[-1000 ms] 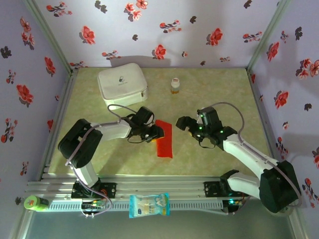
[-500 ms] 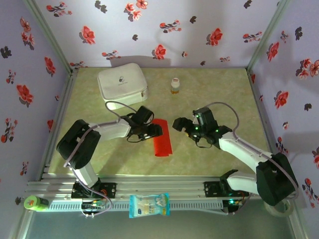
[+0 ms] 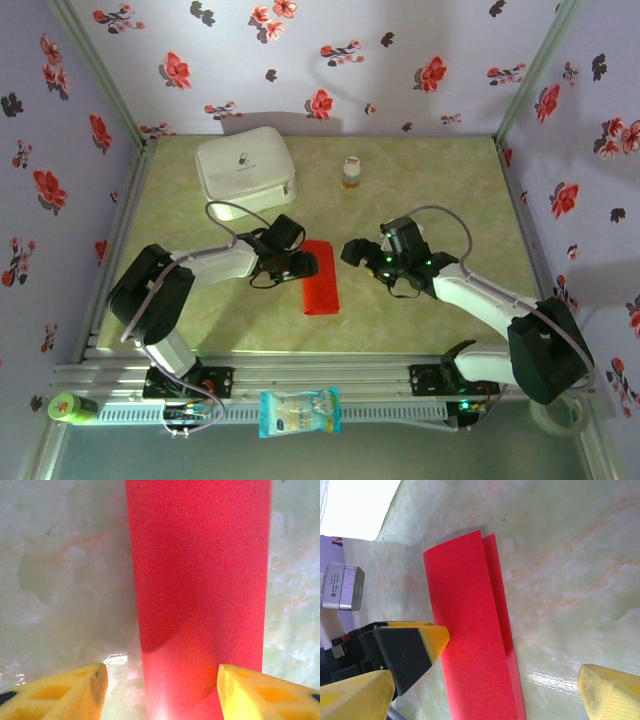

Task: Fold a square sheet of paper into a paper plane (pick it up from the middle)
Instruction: First fold the square sheet of paper in half at the center of the table.

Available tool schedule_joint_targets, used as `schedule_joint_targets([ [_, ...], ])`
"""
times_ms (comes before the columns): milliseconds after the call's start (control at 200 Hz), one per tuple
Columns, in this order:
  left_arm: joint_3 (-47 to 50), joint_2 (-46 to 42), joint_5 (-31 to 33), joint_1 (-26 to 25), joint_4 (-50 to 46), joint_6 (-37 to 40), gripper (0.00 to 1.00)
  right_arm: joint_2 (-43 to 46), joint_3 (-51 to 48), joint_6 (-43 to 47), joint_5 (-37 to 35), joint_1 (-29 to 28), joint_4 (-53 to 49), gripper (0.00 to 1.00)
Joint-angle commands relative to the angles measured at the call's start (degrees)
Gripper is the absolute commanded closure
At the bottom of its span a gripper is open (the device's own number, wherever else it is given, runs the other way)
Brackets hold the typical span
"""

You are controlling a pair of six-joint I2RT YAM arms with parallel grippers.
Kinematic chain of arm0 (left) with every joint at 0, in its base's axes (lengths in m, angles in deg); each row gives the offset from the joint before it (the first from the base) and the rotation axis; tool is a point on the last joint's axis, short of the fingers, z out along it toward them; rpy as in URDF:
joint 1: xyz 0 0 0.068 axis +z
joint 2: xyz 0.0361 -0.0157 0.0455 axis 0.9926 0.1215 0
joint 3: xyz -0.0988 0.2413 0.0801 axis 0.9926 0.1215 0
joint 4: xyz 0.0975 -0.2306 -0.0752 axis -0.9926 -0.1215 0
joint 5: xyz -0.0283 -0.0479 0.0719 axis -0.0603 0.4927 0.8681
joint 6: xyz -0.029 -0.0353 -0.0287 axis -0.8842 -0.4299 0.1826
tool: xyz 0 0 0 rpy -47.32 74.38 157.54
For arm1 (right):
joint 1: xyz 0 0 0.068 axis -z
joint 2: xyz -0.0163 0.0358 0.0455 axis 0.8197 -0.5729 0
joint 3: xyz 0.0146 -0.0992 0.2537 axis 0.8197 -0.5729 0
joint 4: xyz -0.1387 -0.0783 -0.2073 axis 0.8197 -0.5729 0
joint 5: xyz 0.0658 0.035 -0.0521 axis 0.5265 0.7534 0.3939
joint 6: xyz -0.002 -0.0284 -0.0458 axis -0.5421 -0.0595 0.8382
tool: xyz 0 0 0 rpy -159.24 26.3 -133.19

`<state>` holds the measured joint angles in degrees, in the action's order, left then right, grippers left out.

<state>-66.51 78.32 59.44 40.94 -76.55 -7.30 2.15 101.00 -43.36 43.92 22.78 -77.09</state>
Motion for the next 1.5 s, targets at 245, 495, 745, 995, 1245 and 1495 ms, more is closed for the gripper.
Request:
schedule_joint_targets([
  [245,-2.6,3.9,1.1,0.4,-4.3,3.5,0.40,-1.3,-0.2,-1.2,-1.5,-1.4,1.5,0.05],
  [495,-1.6,4.3,1.1,0.5,-1.9,1.1,0.39,-2.3,0.0,-1.4,-1.7,-1.8,1.5,0.05],
  [745,-3.7,6.9,1.0,0.5,-5.3,3.1,0.38,-2.2,0.1,-1.1,-2.6,-2.0,0.2,0.05],
  [995,-4.2,8.8,1.7,0.5,-6.3,2.0,0.37,-2.0,0.2,-1.1,-3.4,-2.1,-0.7,0.05],
  [1245,-5.0,10.9,2.9,0.4,-8.1,1.7,0.36,-1.9,0.4,-0.7,-4.1,-2.1,-2.0,0.05],
  [1495,-5.4,12.1,4.0,0.3,-9.2,1.2,0.36,-1.9,0.5,-0.7,-5.1,-2.1,-2.6,0.04],
])
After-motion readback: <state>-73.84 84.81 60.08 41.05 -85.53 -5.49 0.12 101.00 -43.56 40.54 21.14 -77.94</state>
